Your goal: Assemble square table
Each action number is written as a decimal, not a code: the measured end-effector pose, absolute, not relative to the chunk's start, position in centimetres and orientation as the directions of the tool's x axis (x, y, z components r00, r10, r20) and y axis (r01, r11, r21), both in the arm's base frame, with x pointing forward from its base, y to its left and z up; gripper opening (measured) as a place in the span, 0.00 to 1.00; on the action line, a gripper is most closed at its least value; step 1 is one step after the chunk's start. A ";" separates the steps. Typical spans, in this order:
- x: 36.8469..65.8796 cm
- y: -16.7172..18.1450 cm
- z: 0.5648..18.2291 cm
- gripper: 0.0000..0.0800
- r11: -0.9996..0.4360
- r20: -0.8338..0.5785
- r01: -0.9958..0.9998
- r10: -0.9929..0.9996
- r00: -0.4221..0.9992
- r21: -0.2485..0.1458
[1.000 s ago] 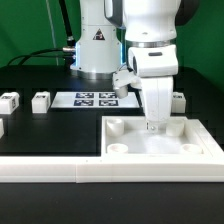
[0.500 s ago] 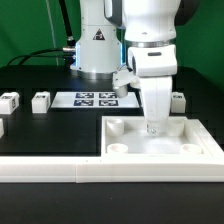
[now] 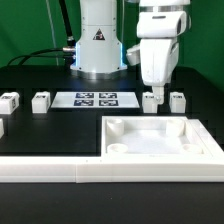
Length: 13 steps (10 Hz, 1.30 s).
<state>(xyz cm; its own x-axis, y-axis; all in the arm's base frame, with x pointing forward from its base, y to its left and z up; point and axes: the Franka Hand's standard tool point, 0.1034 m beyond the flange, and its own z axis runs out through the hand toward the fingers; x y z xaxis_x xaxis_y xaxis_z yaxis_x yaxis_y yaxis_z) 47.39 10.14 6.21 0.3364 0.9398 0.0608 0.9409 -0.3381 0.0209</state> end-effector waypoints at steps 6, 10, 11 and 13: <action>45.0 10.7 5.4 0.81 -0.751 0.072 0.660 0.657 0.750 -0.021; 44.3 12.3 5.5 0.81 -0.952 0.052 0.297 0.294 0.955 -0.075; 44.3 12.4 5.5 0.81 -0.964 0.049 0.253 0.250 0.967 -0.080; 43.1 13.5 5.4 0.81 -0.994 0.010 -0.054 -0.055 0.998 -0.098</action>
Offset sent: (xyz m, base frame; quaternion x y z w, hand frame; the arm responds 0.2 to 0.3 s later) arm 0.0000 0.0000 0.0000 0.0000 0.0000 0.1938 0.9810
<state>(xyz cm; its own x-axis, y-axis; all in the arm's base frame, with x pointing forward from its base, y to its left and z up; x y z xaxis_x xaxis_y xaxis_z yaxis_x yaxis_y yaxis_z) 43.12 13.55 5.36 0.9984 -0.0551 0.0096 -0.0539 -0.9937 -0.0980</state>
